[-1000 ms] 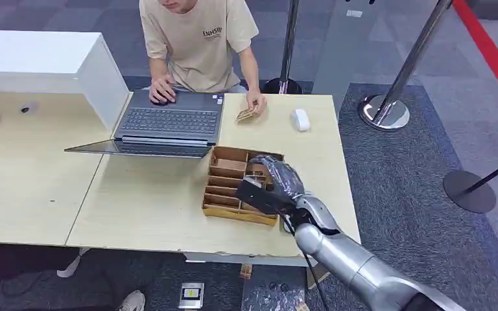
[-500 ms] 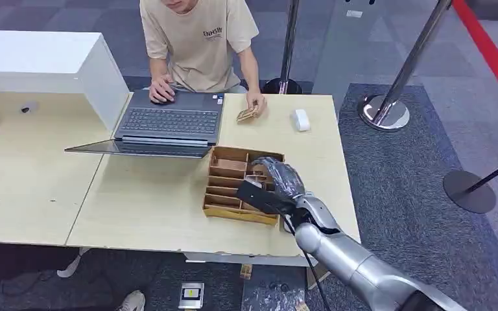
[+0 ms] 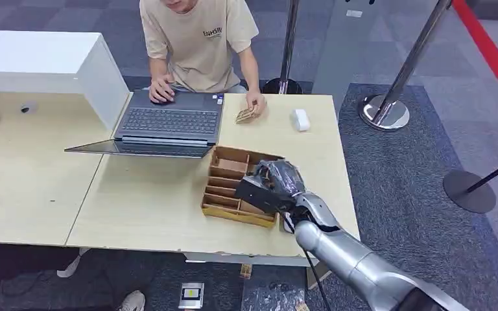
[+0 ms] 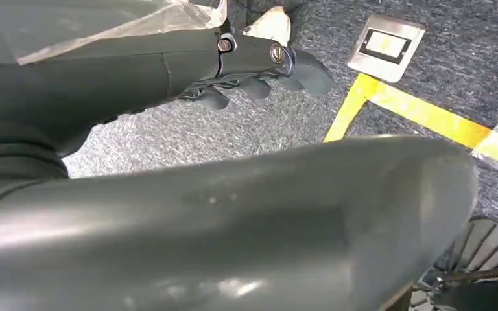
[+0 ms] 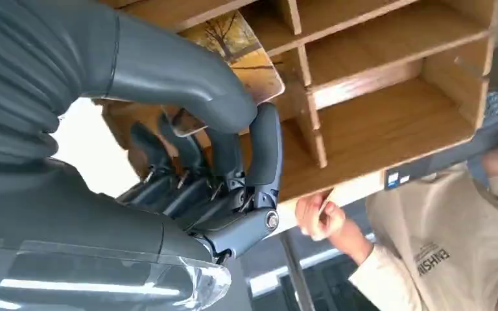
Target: Pass the card to the sensor for recognition and then transmit it.
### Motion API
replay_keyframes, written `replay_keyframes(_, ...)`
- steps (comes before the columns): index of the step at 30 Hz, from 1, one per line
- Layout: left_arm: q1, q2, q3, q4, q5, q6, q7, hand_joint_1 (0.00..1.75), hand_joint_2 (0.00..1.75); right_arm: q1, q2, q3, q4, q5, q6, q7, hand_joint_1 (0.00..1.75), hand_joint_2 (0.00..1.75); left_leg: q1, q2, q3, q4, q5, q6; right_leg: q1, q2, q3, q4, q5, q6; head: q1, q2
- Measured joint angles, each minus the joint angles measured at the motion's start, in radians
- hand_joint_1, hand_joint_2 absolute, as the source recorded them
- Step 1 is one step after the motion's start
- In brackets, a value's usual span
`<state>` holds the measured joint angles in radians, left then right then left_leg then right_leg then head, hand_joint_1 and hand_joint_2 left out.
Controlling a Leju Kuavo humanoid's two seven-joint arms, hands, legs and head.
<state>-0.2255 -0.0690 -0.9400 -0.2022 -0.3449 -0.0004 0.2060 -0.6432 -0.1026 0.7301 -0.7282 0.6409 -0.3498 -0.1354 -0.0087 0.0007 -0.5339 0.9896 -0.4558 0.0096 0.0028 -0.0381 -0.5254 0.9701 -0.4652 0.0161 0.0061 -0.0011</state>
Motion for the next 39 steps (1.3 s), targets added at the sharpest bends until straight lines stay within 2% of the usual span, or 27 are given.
replay_keyframes(21, -0.001, 0.000, 0.024, 0.000, 0.004, 0.004, -0.005, 0.00, 0.00, 0.000, 0.000, 0.000, -0.007, -0.010, -0.014, -0.021, 1.75, 1.75, 0.000, 0.000, 0.000, 0.000, 0.000, 0.000, 0.000, 0.000, 0.000, 0.000, 0.000, 0.000, 0.000, 0.000)
replay_keyframes(33, -0.001, 0.000, 0.025, 0.000, -0.006, 0.004, -0.006, 0.00, 0.00, -0.009, -0.002, -0.015, -0.105, 0.006, -0.084, -0.010, 1.75, 1.75, 0.000, 0.000, 0.000, 0.000, 0.000, 0.000, 0.000, 0.000, 0.000, 0.000, 0.000, 0.000, 0.000, 0.000)
replay_keyframes(39, -0.001, 0.000, 0.025, 0.000, -0.008, 0.004, -0.006, 0.00, 0.00, -0.013, -0.002, -0.023, -0.142, 0.017, -0.087, -0.007, 1.75, 1.75, 0.000, 0.000, 0.000, 0.000, 0.000, 0.000, 0.000, 0.000, 0.000, 0.000, 0.000, 0.000, 0.000, 0.000)
